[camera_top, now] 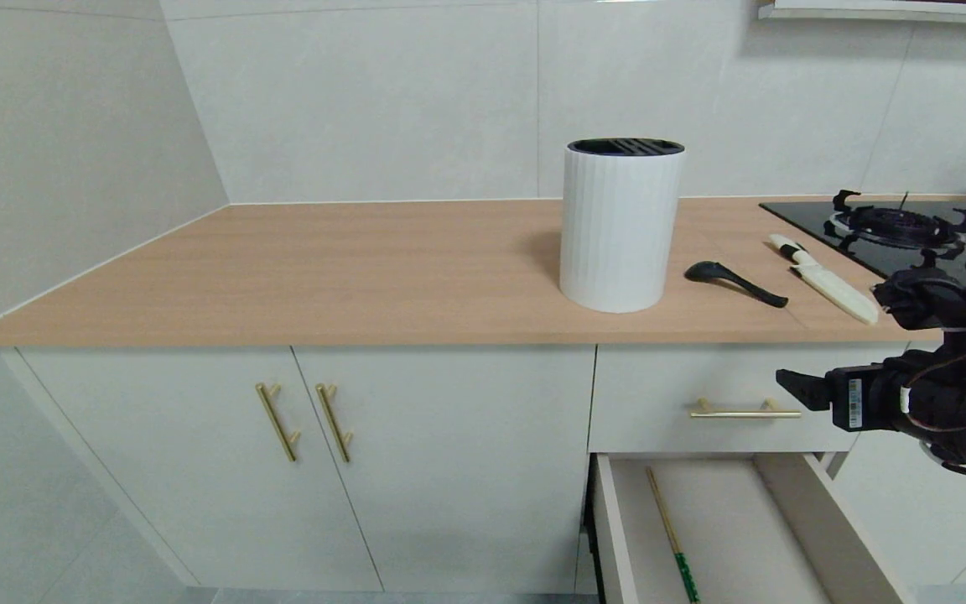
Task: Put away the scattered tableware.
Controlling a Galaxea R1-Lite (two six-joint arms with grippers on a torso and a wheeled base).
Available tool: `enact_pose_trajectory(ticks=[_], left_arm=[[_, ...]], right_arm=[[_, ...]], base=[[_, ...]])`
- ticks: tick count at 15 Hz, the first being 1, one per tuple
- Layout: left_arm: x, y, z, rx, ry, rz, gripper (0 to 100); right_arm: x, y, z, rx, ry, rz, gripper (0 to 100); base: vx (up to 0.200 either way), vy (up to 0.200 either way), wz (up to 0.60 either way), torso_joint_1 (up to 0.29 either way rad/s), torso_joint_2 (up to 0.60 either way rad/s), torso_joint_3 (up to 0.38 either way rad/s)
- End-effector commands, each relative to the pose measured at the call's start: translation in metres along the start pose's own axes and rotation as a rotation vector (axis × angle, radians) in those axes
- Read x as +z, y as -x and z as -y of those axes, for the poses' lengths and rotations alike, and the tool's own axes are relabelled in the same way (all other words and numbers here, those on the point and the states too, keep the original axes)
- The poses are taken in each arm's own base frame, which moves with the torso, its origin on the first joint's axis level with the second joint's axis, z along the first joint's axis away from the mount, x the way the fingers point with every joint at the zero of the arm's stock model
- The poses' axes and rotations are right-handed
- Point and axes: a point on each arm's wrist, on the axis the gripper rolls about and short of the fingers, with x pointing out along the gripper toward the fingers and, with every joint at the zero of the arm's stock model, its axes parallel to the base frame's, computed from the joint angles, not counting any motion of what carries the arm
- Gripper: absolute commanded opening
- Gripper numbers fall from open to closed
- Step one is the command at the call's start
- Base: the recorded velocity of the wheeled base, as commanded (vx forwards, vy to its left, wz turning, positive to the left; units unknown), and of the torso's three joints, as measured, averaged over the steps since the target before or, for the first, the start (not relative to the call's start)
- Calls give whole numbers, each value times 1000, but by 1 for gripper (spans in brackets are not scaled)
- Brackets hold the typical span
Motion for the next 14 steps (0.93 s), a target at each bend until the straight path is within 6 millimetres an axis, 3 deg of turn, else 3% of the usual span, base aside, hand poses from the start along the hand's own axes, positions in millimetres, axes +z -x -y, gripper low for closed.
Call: enact_pose_trajectory(ticks=[1, 8, 14], left_arm=[[0, 0, 0, 0, 0, 0, 100], [0, 0, 0, 0, 0, 0, 100], [0, 0, 0, -1, 0, 0, 100]], right_arm=[[0, 0, 0, 0, 0, 0, 100], [-1, -1, 0, 1, 1, -6, 100], [-2, -2, -1, 7, 4, -9, 100]], base=[[0, 0, 0, 198, -486, -295], [0, 0, 0, 199, -460, -266], [0, 0, 0, 25, -51, -29]])
